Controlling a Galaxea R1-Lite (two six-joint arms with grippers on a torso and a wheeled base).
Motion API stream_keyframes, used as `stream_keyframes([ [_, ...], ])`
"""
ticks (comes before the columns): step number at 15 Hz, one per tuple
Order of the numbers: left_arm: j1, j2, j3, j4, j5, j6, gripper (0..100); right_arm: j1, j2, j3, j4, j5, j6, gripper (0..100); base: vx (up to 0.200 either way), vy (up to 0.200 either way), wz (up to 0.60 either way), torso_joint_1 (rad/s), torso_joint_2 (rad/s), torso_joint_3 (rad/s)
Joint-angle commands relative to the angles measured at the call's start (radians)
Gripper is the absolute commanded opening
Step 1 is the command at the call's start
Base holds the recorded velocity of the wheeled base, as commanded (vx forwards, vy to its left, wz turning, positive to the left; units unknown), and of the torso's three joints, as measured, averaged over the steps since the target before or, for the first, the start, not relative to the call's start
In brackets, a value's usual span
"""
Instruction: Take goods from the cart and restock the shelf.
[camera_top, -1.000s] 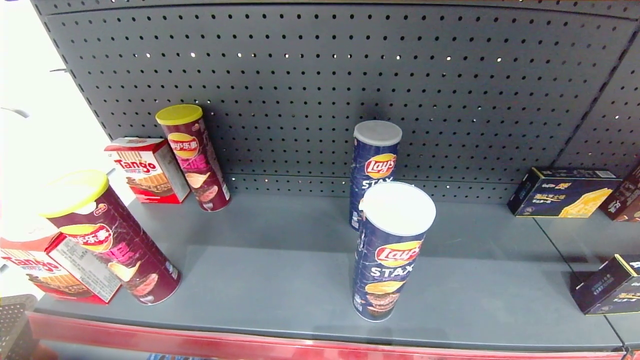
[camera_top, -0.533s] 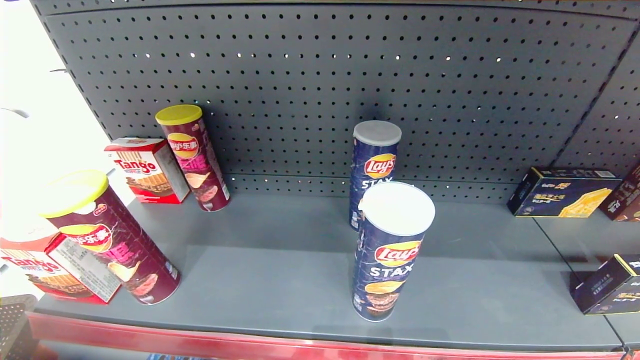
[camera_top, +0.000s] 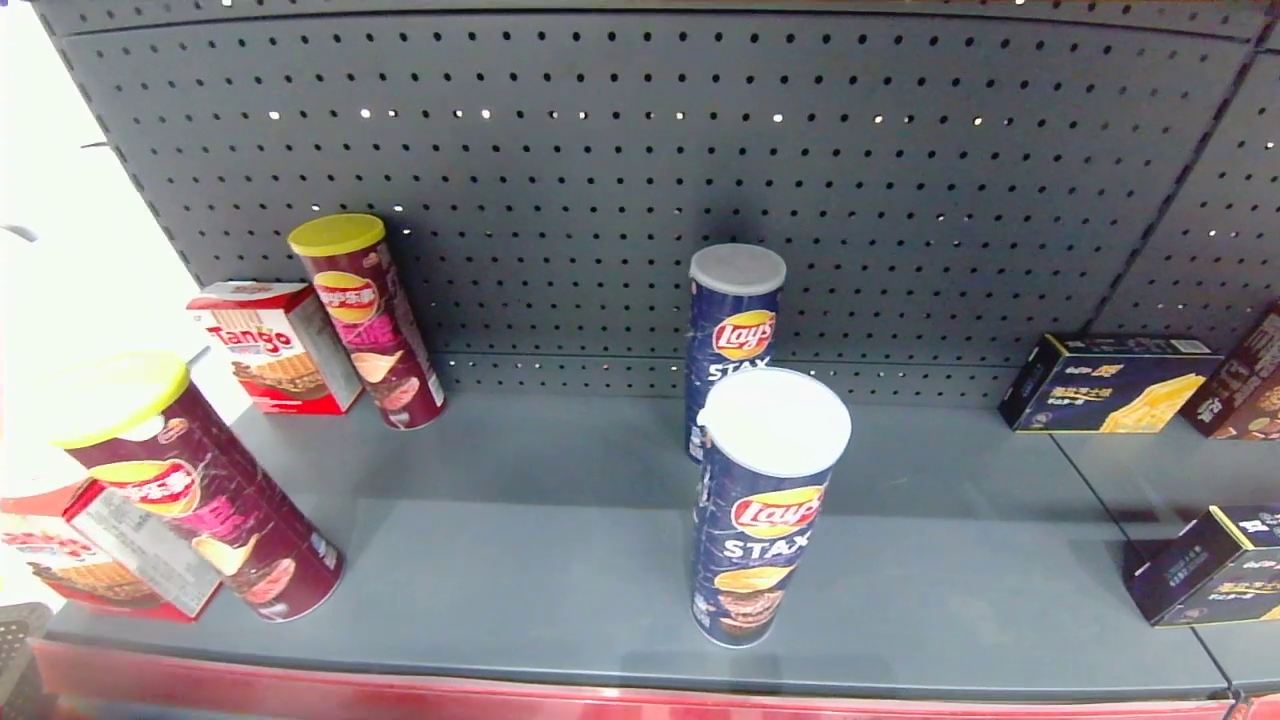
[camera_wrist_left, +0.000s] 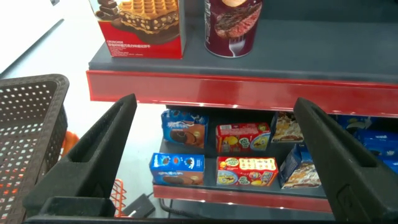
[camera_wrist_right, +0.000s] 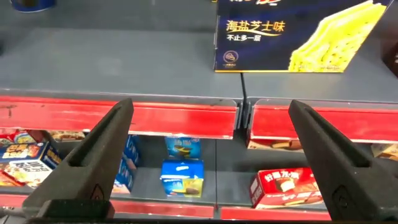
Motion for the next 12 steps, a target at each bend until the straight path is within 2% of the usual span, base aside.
stream_keyframes([
  [1,0.000,0.002,0.000,0.002,0.000,-0.001,100,0.000,0.002,0.000,0.001,-0.001,-0.001,100,0.000,0.000,0.00,0.000,0.00,0.000],
  [12,0.000,0.002,0.000,0.000,-0.001,0.001,100,0.000,0.002,0.000,-0.001,-0.001,0.000,100,0.000,0.000,0.00,0.000,0.00,0.000],
])
